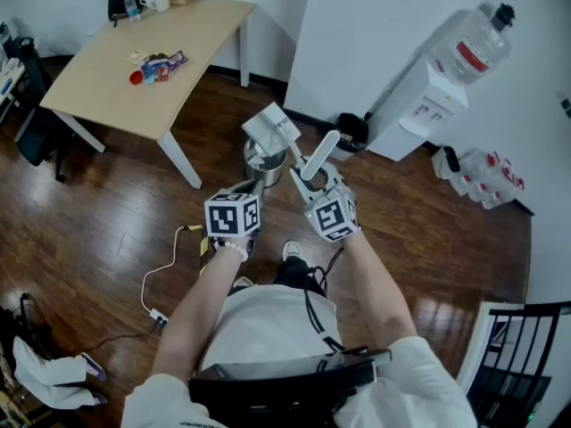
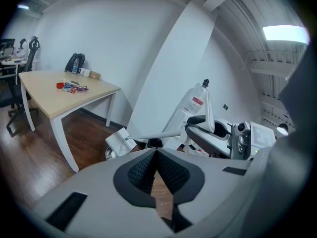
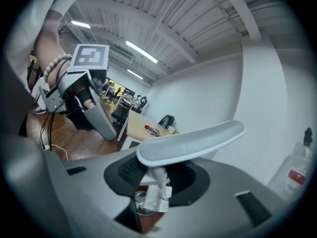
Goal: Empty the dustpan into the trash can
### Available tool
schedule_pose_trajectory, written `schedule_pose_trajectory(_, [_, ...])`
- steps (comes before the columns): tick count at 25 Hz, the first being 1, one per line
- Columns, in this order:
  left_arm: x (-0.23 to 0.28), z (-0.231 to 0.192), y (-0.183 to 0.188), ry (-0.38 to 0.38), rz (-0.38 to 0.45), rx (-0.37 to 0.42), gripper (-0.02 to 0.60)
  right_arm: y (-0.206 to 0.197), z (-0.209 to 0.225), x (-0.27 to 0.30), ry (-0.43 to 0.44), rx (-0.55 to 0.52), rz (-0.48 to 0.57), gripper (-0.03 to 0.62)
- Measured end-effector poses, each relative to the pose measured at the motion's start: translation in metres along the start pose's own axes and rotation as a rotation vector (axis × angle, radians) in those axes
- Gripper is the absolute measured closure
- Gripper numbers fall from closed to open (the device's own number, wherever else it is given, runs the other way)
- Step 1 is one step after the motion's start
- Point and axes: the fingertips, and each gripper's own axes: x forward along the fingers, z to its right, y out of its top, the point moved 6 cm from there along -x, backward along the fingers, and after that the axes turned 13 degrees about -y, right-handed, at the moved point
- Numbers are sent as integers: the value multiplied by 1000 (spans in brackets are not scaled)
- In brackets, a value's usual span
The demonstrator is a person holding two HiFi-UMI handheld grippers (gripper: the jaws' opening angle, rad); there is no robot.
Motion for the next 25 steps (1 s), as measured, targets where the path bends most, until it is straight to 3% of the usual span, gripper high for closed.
schedule_pose_trajectory(17, [-1, 10, -11, -13, -12, 13, 586, -2, -38, -20, 129, -225, 18, 470])
schedule_pose_trajectory(25, [-4, 11, -7, -13, 5, 7, 586, 0, -34, -17, 127, -213, 8, 470])
